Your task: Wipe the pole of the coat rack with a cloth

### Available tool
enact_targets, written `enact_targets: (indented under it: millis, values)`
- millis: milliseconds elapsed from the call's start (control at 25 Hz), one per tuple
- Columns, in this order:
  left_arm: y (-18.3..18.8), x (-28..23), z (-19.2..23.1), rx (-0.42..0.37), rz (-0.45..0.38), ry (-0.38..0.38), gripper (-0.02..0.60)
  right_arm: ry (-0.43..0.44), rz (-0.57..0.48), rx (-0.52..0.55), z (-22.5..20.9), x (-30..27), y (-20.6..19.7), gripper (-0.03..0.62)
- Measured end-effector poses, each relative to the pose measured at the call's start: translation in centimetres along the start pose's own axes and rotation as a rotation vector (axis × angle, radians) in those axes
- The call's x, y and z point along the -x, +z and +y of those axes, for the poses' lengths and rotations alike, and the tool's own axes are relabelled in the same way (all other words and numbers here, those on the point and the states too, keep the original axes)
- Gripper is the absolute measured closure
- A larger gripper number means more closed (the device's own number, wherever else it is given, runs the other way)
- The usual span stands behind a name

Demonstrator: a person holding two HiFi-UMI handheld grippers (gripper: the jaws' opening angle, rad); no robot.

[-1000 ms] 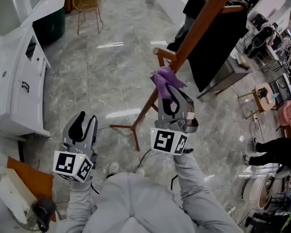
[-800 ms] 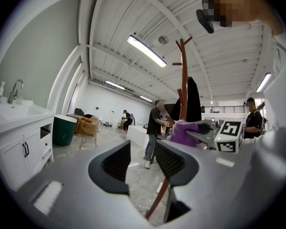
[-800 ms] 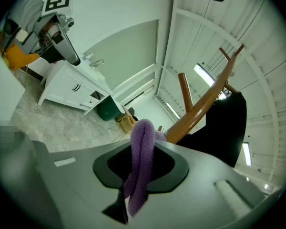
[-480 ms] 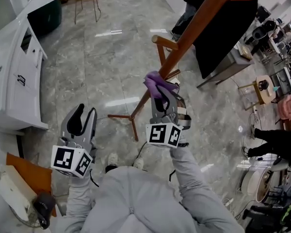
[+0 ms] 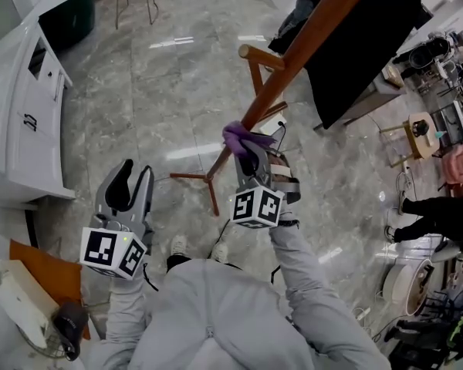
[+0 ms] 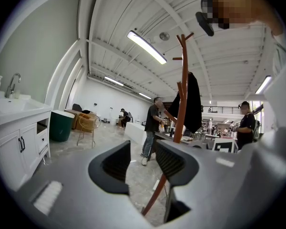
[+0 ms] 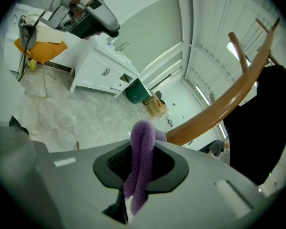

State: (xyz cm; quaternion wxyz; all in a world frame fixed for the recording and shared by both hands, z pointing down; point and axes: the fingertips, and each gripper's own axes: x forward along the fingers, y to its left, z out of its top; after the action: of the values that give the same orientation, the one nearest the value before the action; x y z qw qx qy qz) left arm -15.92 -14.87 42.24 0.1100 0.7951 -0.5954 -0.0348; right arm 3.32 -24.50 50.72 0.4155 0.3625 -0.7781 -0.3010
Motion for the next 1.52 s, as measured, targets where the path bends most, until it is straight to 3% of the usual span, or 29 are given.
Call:
enact_targets:
  millis: [360,560,760,1080,1400,1520]
  values:
    - [-0.4,-0.8,-0.4,-0.005,0.013,-0.02,0.413,0.065,0.041,-0.004,1.6,-0.5,-1.2,0.54]
    - [-0.3,-1.4,-1.3,0.0,0.019,-0.04,0.413,0.046,0.0,-0.085,0.7,1.9,-0.7,0.54]
    - [0.1,-1.9,-2.6,-0.012,0.014,-0.075,0.413,-0.04,-0.028,-0.214,-2.1,6.4,-1.7,0.54]
    - [0.6,-2.1,-4.3,-0.035,0.01,-0.117,0.413,-0.256,-0.073,-0.403,-9.8,11.8,-3.3,0.54]
    - [1.2,-1.2,-4.3,-0.044,-0.001,-0.105,0.413,-0.421,-0.163,-0.288,-16.4,11.0,1.7,0.54]
    - [1.2,-0.5,-3.8,-0.04,0.0,-0.08,0.413,-0.378,-0.168,-0.277,-16.6,8.9,2.6,0.54]
